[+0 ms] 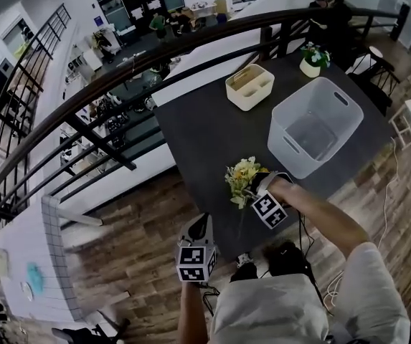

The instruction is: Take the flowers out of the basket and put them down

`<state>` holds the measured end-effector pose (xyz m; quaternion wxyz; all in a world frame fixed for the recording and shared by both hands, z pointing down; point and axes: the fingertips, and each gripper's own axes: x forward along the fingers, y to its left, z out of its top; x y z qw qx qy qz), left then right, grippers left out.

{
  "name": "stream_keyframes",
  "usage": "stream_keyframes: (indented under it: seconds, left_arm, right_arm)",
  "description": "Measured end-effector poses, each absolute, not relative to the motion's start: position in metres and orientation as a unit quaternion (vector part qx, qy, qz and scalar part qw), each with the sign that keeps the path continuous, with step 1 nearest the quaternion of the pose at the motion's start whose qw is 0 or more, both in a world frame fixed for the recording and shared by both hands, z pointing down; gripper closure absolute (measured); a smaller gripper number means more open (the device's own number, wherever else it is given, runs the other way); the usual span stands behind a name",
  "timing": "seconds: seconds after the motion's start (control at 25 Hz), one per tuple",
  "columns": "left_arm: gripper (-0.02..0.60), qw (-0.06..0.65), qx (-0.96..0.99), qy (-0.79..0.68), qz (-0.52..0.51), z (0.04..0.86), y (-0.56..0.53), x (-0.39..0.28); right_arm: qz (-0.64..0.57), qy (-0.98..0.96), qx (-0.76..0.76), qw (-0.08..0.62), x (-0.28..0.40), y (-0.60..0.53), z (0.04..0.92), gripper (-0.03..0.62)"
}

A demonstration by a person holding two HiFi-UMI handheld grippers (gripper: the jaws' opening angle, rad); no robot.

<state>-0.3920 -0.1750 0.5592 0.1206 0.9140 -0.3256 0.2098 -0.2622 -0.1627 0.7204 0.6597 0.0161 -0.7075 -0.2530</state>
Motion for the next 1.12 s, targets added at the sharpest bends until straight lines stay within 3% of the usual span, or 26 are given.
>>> stream_keyframes:
  seconds: [0.28,0.44,0.6,0.8,1.12]
  left_arm:
    - [0.558,0.114,0.914,-0.336,0.198,0.543,-0.168,-0.383]
    - [0.558,0.097,0.916,-0.343,0.183,0.524,-0.16,-0.381]
    - [0.558,0.109,0.918,-0.346,0.16,0.52,-0.143,-0.36]
    - [0.558,0.135,0.914,-0.356,0.143,0.518,-0.113,-0.328]
    - [0.558,0.135,0.875,-0.438,0.154,0.525,-0.076,-0.342]
  right_arm:
    - [-0.283,-0.702,0.052,0.651,-0.253,-0.166,0.683,0.405]
    - [-0.258,-0.746,0.161,0.593,-0.264,-0.174,0.629,0.405]
    - [-0.169,-0.792,0.326,0.488,-0.249,-0.171,0.581,0.406]
    - [0.018,-0.81,0.498,0.309,-0.219,-0.147,0.557,0.407]
    - [0.246,-0.709,0.655,0.086,-0.175,-0.054,0.561,0.413]
